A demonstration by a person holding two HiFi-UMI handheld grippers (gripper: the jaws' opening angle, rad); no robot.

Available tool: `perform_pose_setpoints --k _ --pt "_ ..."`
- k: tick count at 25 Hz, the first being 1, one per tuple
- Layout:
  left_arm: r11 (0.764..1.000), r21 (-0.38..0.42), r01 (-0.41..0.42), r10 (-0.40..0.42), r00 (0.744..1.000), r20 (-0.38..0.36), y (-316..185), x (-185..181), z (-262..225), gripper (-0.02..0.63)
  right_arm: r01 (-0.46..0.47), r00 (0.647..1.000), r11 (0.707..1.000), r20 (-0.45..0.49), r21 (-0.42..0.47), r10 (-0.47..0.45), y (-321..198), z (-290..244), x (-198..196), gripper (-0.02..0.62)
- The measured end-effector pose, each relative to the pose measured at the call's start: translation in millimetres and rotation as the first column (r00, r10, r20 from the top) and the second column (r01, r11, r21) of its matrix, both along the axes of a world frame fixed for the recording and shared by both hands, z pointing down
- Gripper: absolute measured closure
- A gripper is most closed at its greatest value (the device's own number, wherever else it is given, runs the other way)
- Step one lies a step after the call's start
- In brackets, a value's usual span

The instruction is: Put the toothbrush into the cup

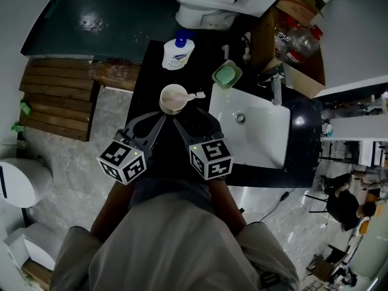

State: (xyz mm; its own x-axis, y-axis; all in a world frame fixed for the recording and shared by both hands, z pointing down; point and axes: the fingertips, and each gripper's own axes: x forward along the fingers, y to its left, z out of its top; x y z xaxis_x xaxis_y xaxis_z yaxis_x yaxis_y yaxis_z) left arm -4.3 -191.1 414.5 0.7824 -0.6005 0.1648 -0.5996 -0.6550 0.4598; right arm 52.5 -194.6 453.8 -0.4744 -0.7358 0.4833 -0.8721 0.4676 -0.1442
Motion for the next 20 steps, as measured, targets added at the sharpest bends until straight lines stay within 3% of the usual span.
perform_pose_setpoints --k 6,12,16,20 --pt "0.999 0.031 -0.01 0.009 1.0 0.023 8 17 -10 0.597 0.021 0.999 0.997 0.037 0.068 -0.023 13 -20 9 0.365" --pt "0.997 0.073 -0.01 0.007 0.999 0.041 14 37 -19 0.597 -0.013 0.996 0.978 0.087 0.207 -0.005 23 -52 28 0.56" --pt "0.996 0.093 0.014 -0.018 0.999 0.042 17 40 -25 0.597 -0.033 0.991 0.959 0.133 0.281 -0.005 32 -74 31 0.587" --pt "0.995 0.096 0.027 -0.032 0.998 0.048 24 44 -24 0.597 -0.026 0.991 0.954 0.13 0.3 -0.014 42 -76 30 0.588"
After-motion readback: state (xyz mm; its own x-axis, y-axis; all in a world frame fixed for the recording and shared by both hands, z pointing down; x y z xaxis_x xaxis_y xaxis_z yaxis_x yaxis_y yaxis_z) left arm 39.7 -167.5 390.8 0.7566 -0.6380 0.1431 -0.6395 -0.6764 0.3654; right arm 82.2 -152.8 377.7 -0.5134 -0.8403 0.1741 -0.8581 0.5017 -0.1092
